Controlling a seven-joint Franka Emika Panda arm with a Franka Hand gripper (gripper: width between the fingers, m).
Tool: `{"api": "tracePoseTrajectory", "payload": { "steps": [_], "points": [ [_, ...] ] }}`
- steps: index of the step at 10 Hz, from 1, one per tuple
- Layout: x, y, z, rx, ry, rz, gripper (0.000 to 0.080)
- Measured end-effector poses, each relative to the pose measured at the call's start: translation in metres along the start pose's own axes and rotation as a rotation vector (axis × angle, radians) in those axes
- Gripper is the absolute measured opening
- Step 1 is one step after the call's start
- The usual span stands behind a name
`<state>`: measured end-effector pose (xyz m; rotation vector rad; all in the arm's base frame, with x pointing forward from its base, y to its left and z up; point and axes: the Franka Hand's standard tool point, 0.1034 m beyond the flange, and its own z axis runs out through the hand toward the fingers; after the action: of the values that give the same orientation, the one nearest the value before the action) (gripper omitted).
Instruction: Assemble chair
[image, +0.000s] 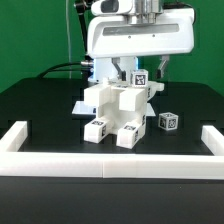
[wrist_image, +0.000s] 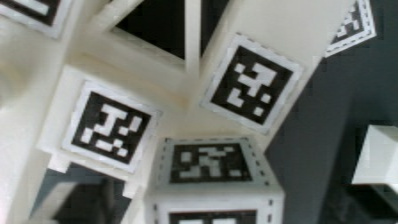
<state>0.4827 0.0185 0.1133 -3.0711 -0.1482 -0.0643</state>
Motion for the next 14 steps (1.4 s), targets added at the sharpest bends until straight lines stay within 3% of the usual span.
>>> {"api": "tracePoseTrajectory", "payload": {
  "steps": [1,2,3,7,14],
  "points": [
    [0.0000,0.0000,0.0000,0.000,0.000,0.000,0.0426],
    [-0.0001,0.0001,0.0001,0.000,0.000,0.000,0.0426],
    [-0.0001,0.0001,0.0002,0.000,0.000,0.009,0.0285],
    [-0.0001,0.0000,0.0003,0.001,0.000,0.161,0.0285],
    [0.0001,0.0021,0.0006,0.020,0.001,0.752,0.0287]
  ]
}}
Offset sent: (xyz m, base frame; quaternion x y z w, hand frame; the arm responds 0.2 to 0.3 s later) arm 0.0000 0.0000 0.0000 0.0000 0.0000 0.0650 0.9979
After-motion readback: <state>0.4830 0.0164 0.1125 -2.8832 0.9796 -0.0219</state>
